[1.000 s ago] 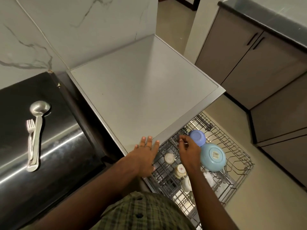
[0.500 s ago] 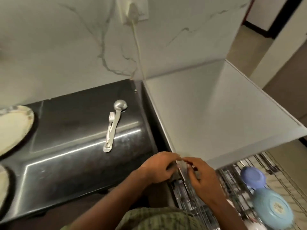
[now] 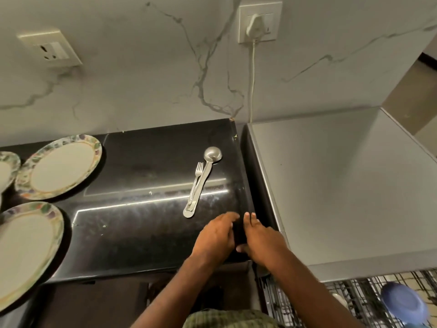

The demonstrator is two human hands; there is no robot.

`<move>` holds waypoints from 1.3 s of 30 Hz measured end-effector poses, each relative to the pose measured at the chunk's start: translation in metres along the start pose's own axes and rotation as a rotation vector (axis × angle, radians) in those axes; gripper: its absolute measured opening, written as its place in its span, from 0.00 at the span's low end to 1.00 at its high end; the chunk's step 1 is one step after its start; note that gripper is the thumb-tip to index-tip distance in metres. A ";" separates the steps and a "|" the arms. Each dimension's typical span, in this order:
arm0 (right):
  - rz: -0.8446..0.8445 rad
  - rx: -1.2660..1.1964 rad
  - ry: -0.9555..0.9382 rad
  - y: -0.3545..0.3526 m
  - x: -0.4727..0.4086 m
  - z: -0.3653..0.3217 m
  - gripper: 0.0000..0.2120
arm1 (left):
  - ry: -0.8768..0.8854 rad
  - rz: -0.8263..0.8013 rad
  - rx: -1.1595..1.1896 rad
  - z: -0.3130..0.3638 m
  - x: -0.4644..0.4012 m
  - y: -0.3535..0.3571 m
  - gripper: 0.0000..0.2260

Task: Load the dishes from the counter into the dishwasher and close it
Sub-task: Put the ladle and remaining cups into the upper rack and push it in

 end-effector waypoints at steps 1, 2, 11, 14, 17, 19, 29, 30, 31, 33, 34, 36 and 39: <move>-0.011 0.015 0.013 0.000 -0.001 -0.001 0.46 | -0.015 0.078 -0.016 -0.005 0.000 -0.010 0.15; -0.022 0.025 0.024 0.000 -0.002 -0.001 0.46 | -0.022 0.151 -0.028 -0.010 -0.001 -0.022 0.15; -0.089 0.035 0.044 0.002 -0.003 -0.005 0.47 | -0.369 0.353 -0.141 -0.102 -0.056 -0.087 0.28; -0.092 0.031 0.051 0.003 -0.002 -0.003 0.47 | -0.462 0.265 -0.164 -0.120 -0.065 -0.073 0.27; -0.101 0.013 0.054 0.005 -0.002 -0.002 0.47 | -0.483 0.245 -0.224 -0.123 -0.068 -0.068 0.24; -0.100 0.012 0.062 0.006 -0.002 -0.001 0.47 | -0.497 0.225 -0.170 -0.122 -0.071 -0.071 0.23; -0.099 0.015 0.069 0.008 -0.001 -0.001 0.47 | -0.607 0.064 -0.178 -0.124 -0.094 -0.064 0.24; -0.098 0.013 0.070 0.008 -0.001 -0.001 0.47 | -0.612 0.048 -0.180 -0.124 -0.094 -0.064 0.24; -0.097 0.013 0.071 0.009 -0.002 -0.001 0.47 | -0.611 0.038 -0.181 -0.122 -0.095 -0.064 0.24; -0.095 0.018 0.073 0.010 -0.002 -0.001 0.47 | -0.608 0.018 -0.208 -0.118 -0.094 -0.065 0.22; -0.092 0.019 0.074 0.011 -0.002 -0.001 0.47 | -0.597 0.003 -0.253 -0.114 -0.093 -0.065 0.20; -0.086 0.017 0.074 0.013 -0.002 0.000 0.47 | -0.553 -0.031 -0.310 -0.113 -0.093 -0.060 0.17; -0.076 0.012 0.070 0.013 -0.001 0.001 0.46 | -0.532 -0.054 -0.407 -0.119 -0.097 -0.054 0.17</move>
Point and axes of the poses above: each hand's wrist, its own x-axis away from the middle knuckle, its own y-axis out of the palm, z = x × y, the point moved 8 cm from there along -x, towards the middle knuckle, and after that the axes turned 9 degrees about -z, right-handed, at the moved point
